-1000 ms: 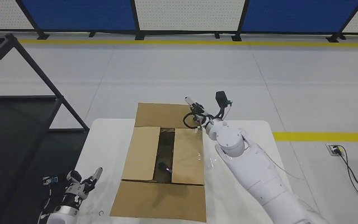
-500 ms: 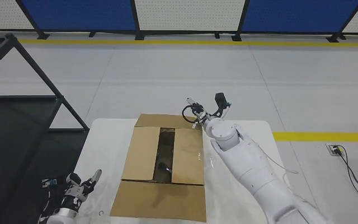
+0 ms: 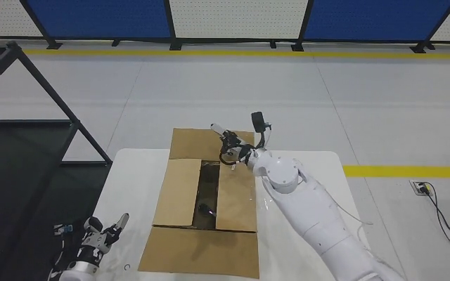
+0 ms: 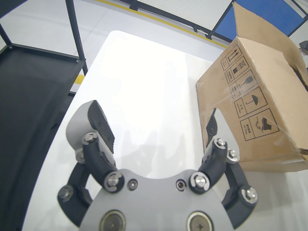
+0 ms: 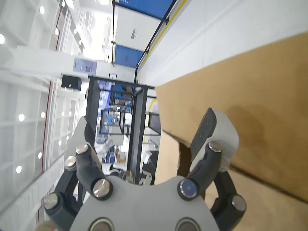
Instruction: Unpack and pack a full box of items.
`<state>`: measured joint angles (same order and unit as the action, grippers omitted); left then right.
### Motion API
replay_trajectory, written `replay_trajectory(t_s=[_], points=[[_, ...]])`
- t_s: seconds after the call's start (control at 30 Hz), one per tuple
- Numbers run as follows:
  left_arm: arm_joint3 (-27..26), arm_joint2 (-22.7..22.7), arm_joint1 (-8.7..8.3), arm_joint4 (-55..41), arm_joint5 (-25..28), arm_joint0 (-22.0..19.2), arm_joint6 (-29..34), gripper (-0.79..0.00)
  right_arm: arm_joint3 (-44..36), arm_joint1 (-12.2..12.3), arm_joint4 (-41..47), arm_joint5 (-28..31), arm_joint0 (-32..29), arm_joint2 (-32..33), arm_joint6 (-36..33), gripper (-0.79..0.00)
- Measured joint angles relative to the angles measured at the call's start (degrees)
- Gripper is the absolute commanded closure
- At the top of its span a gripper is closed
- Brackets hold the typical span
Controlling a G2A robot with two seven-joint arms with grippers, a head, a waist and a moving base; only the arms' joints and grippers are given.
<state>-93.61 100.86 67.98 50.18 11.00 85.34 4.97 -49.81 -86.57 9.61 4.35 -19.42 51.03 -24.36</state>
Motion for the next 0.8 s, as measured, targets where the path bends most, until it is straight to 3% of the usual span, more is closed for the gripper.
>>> replay_trajectory(t_s=[0.27, 0.63, 0.8], points=[[-1.5, -0.4, -0.06, -0.1, 1.1, 0.3, 0.9, -0.785, -16.6, 2.0, -6.3, -8.8, -6.8, 0.6, -10.5, -0.785], [-1.6, -0.4, -0.04, -0.6, 1.1, 0.4, 0.9, -0.785, -17.6, 2.1, -6.2, -8.3, -8.2, 0.6, -11.2, -0.785], [-2.0, -0.4, -0.03, -1.0, 0.9, 0.5, 0.9, -0.785, -15.0, 1.5, -6.4, -11.3, -7.4, -1.5, -14.7, -0.785]])
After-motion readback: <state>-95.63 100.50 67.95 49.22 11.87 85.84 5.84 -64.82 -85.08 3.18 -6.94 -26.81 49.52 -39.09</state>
